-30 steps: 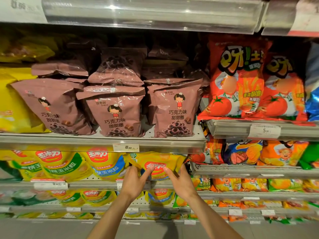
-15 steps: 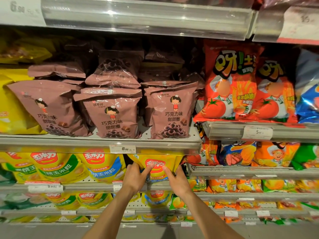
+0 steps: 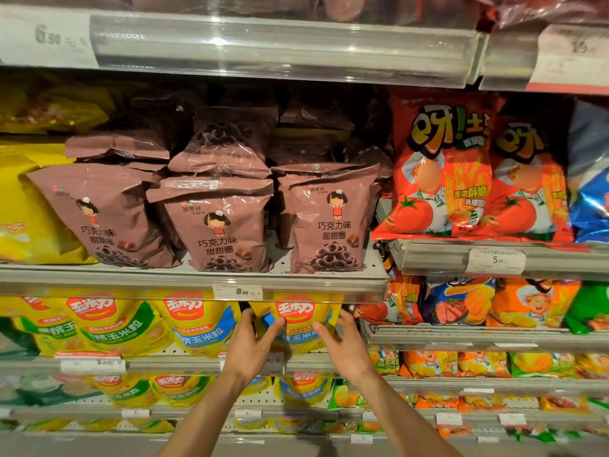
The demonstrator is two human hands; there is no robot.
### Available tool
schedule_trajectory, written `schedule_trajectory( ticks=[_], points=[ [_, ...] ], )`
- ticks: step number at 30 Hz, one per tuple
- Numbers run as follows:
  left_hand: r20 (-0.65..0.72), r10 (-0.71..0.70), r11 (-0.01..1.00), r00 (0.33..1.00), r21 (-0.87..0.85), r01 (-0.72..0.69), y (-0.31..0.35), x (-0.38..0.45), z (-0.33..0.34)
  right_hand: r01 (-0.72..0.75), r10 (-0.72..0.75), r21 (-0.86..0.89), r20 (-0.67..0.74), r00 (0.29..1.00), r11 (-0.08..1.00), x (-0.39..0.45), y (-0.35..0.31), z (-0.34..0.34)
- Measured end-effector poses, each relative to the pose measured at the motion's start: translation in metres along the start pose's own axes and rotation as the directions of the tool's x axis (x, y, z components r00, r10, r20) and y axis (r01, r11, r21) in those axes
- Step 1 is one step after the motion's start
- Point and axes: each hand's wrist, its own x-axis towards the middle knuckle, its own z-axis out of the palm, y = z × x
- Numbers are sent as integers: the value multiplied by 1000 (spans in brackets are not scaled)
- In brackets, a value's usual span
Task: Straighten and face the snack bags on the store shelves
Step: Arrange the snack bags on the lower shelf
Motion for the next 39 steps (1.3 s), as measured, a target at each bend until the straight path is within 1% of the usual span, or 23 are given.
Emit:
schedule_trajectory(
  ticks=[2, 6, 8, 12, 16, 19, 23, 27, 31, 35, 39],
  points=[
    [-34, 25, 1000, 999, -15, -25, 1, 0, -1, 11, -11, -46, -6, 1000, 999, 1, -3, 3],
    [-88, 63, 998, 994, 19, -61, 4, 1, -5, 22, -25, -99, -28, 999, 995, 5, -12, 10],
    [-75, 65, 997, 995, 36, -62, 3, 1, -10, 2, -3, -112, -7, 1000, 994, 6, -14, 12],
    [-7, 36, 995, 999, 96, -36, 3, 4, -18, -48, 52, -91, 42, 998, 995, 4, -11, 12],
    [-48, 17, 1000, 999, 26, -15, 5, 5, -22, -73, 76, -67, 44, 996, 995, 6, -9, 4],
    [-88, -7, 999, 996, -35, 4, 5, 4, -24, -21, 22, -8, 51, 998, 1000, 3, -5, -1],
    [-135, -26, 994, 991, -106, 12, 6, 2, -29, 20, -20, 13, 10, 1000, 1000, -6, -4, -7],
    [-190, -5, 987, 982, -157, -25, 15, -6, -31, 42, -41, 16, -59, 997, 999, -17, -4, -14],
    [-203, 11, 978, 979, -203, -53, 22, -21, -33, 59, -56, 29, -89, 994, 998, -30, -7, -29],
    [-196, 2, 954, 981, -294, -61, 28, -42, -38, 91, -70, 143, -148, 987, 986, -48, -10, -43],
    [-191, 3, 924, 982, -374, -75, 29, -65, -44, 112, -77, 165, -205, 976, 980, -74, -10, -61]
  ],
)
